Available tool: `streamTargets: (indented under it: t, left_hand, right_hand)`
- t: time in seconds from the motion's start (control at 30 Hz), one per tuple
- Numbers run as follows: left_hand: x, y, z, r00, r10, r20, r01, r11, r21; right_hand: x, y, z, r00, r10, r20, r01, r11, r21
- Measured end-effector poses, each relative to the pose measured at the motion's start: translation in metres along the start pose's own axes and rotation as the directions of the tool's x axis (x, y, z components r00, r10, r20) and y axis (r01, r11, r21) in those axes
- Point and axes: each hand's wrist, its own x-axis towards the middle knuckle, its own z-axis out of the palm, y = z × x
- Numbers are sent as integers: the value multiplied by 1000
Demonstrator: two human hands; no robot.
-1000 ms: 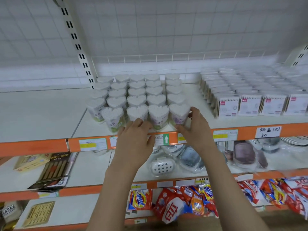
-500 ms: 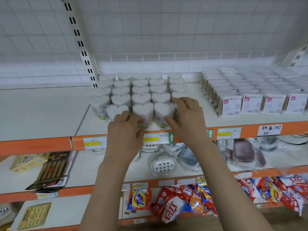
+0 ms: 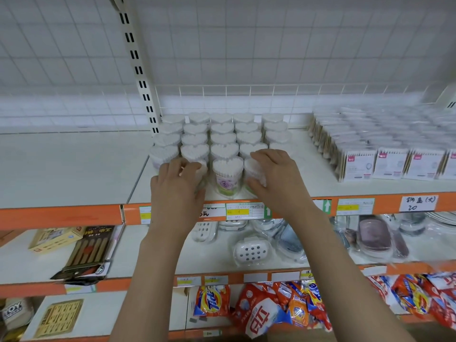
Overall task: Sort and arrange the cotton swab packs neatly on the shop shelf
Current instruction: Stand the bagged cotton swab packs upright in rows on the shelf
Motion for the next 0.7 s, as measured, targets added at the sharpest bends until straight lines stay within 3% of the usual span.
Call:
streamTargets:
  t: [0.23, 0.7]
  left_hand:
    - [6, -14, -2, 994, 19, 106, -20, 1000, 9]
    - [11, -14, 9, 999, 36, 33, -37, 999, 11]
  right_hand:
    - [15, -21, 14, 991, -113, 64, 117, 991, -58]
    - [14, -31, 24, 998, -63, 7, 63, 998, 2]
